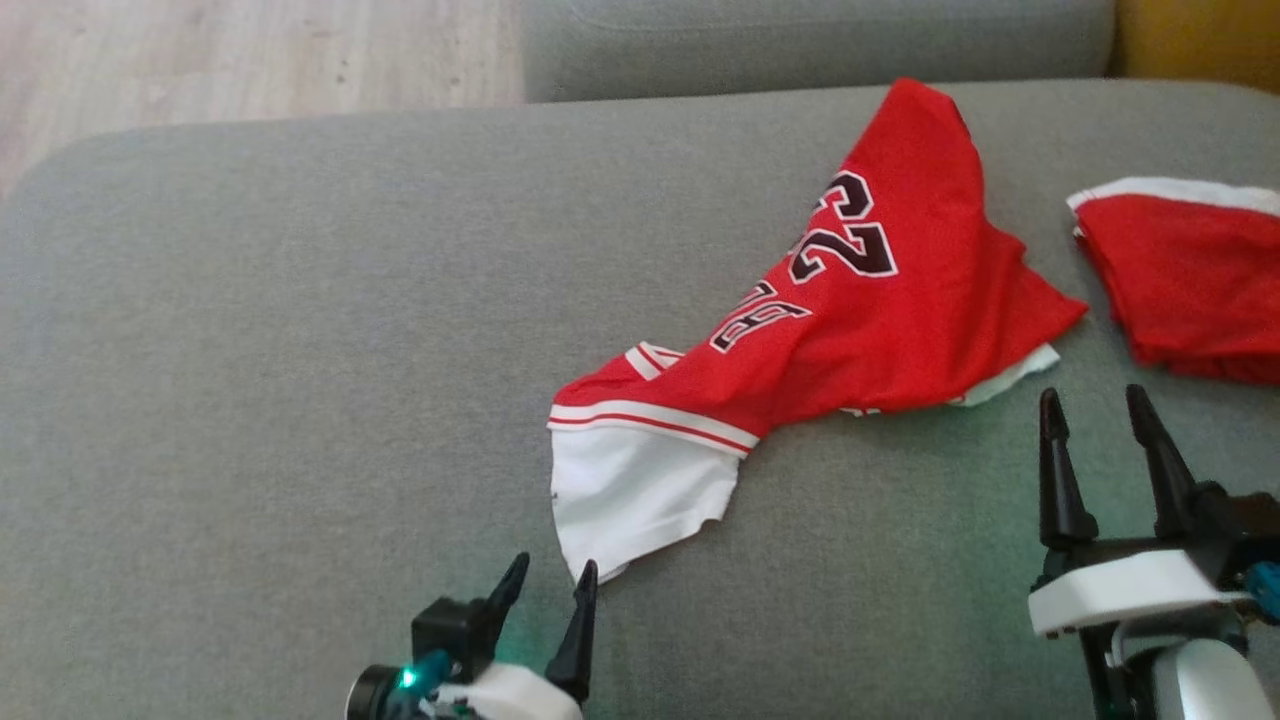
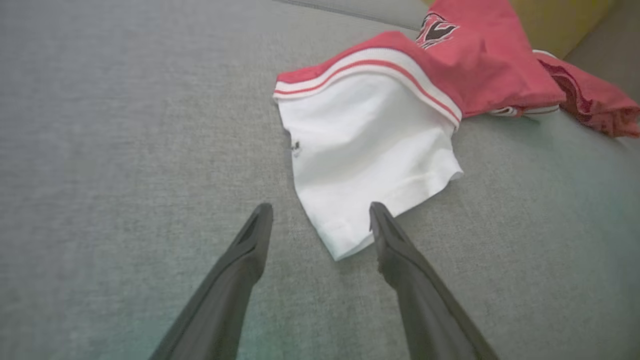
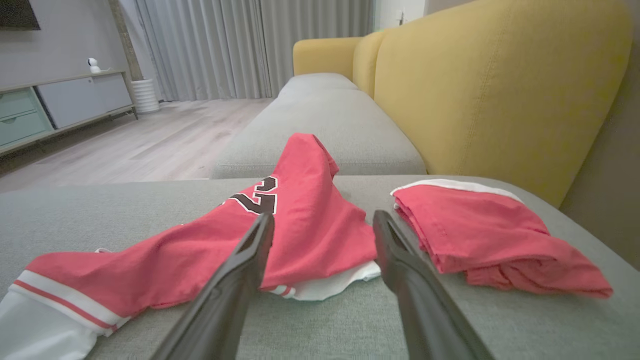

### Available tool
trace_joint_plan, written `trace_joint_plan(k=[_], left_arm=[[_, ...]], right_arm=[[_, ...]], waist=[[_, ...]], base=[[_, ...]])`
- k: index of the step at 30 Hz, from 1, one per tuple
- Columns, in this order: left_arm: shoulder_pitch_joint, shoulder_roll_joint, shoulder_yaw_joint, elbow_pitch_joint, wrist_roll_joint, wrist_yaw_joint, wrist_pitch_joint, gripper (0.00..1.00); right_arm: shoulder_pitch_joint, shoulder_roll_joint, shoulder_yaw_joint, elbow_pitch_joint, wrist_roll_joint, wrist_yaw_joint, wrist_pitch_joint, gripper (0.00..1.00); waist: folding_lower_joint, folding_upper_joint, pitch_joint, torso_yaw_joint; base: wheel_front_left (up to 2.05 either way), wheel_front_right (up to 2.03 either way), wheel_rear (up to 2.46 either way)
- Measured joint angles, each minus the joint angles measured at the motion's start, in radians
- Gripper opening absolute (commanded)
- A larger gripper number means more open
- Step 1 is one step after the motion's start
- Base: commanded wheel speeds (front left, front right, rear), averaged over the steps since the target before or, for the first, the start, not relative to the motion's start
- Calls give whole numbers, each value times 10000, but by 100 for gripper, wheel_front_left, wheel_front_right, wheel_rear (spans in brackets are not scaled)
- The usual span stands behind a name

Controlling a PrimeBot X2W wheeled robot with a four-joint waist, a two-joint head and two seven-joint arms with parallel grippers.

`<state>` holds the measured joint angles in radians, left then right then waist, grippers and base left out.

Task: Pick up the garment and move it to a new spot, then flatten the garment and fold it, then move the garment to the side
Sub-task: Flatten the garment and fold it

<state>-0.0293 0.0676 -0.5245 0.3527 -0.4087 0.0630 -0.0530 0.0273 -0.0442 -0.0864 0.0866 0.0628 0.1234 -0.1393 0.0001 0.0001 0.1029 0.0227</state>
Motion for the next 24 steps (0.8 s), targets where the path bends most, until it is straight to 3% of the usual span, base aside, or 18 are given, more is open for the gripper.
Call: trace_joint_plan(k=[11, 12, 14, 15, 16, 24], left_arm=[[-1246, -92, -677, 953, -67, 700, 577, 100], [-1333, -90, -757, 972, 8, 706, 604, 78], [-1463, -90, -907, 1009, 81, 738, 602, 18], [-1531, -96, -957, 1020, 117, 752, 593, 6], [-1558, -102, -980, 1022, 136, 786, 514, 0], [-1550, -98, -470, 508, 6, 1302, -759, 0]], right_arm=[[-438, 0, -15, 21, -15, 0, -15, 100], [-439, 0, -38, 38, -15, 0, -29, 100], [-443, 0, -81, 67, -15, 0, -98, 100], [-450, 0, -111, 84, -15, 0, -102, 100], [-476, 0, -148, 109, -15, 0, -102, 100], [-1262, 2, -978, 583, -2, 0, 903, 100]], waist=[[0, 0, 695, -654], [0, 0, 736, -687], [0, 0, 804, -724], [0, 0, 824, -724], [1, 0, 834, -710], [0, 0, 859, -325]], base=[[0, 0, 0], [0, 0, 0], [0, 0, 0], [0, 0, 0], [0, 0, 0], [0, 0, 0]])
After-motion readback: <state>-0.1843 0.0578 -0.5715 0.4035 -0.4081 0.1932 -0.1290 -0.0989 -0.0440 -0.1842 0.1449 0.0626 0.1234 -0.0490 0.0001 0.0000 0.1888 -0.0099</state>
